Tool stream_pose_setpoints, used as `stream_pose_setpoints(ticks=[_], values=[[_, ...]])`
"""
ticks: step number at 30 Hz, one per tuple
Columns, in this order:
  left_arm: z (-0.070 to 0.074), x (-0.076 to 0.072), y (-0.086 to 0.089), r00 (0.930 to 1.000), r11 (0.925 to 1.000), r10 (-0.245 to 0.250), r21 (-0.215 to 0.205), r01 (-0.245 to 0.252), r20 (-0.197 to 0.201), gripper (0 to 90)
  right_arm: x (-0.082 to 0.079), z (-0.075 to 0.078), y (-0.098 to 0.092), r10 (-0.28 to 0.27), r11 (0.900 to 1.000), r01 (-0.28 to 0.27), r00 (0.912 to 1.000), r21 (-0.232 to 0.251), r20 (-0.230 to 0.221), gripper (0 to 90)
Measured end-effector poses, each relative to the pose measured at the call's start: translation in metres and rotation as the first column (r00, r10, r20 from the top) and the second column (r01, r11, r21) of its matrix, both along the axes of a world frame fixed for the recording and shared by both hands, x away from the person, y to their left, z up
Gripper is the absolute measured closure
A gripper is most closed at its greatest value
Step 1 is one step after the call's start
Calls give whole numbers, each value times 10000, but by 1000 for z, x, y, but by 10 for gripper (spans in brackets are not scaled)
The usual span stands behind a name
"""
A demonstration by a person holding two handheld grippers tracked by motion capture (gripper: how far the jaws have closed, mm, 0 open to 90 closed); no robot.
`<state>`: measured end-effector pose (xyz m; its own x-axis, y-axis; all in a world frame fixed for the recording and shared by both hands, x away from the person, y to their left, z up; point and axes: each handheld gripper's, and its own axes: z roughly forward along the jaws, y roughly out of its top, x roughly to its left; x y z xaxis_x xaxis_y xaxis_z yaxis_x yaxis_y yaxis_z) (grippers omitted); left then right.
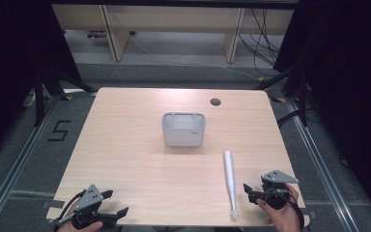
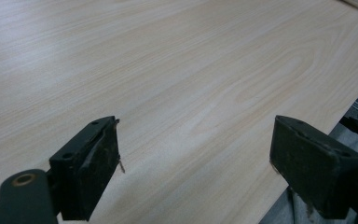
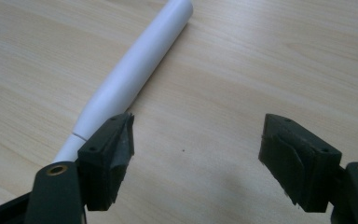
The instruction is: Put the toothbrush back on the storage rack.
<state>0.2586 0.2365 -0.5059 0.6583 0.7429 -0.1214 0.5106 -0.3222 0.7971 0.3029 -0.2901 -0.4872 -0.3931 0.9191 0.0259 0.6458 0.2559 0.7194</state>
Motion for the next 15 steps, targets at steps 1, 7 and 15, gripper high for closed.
stream_pose_setpoints(ticks=[1,7,15], values=[[0,0,-1,10000,9999,40,-127,-40,-9,150,0,-1,0,27,10000,-27,10000,16,63,268],[0,-2,-1,9999,9997,127,-226,-128,-62,150,2,2,-1,150,9997,-145,9994,-180,320,269],[0,-2,-1,9999,9997,109,-220,-111,-68,150,1,3,0,182,9996,-192,9990,221,420,316]])
